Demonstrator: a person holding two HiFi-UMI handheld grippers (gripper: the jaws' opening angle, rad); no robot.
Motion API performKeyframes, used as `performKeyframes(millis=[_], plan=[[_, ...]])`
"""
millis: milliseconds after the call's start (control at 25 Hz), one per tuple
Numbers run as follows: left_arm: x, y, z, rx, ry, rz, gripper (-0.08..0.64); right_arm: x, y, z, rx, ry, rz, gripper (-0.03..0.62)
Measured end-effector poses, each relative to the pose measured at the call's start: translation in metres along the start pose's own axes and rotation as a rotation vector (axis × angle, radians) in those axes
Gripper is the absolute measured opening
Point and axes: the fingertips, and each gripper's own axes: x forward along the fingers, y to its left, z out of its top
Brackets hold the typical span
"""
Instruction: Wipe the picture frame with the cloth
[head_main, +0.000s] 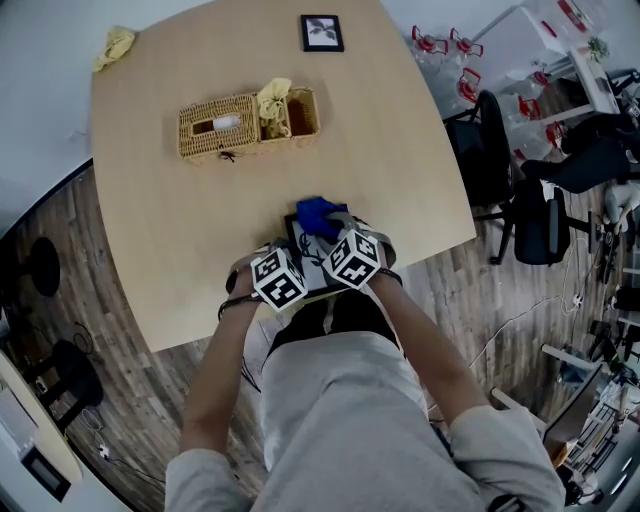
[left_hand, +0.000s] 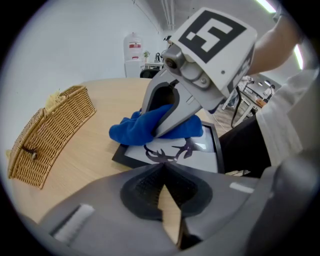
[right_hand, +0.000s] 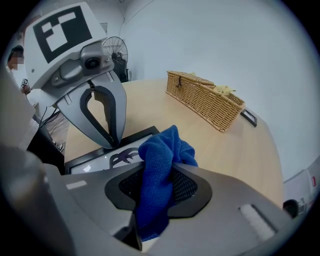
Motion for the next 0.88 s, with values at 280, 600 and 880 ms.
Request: performKeyframes(millis=[280, 600, 880], plan=[[-0.001, 0.001, -0.001, -0.006, -0.011, 0.005, 0.052, 0.003, -0.016, 0.013, -0.036, -0.010, -0.092, 0.104], [-0.001, 0.000, 0.000, -0.015, -0.019, 0.005, 0.053, 0.006, -0.022, 0.021, 0.016, -0.027, -0.073, 0.104], [-0.001, 0.002, 0.000, -0.026, -0.023, 0.001, 0.052, 0.011, -0.023, 0.039, 0.090, -0.076, -0.057, 0.104]])
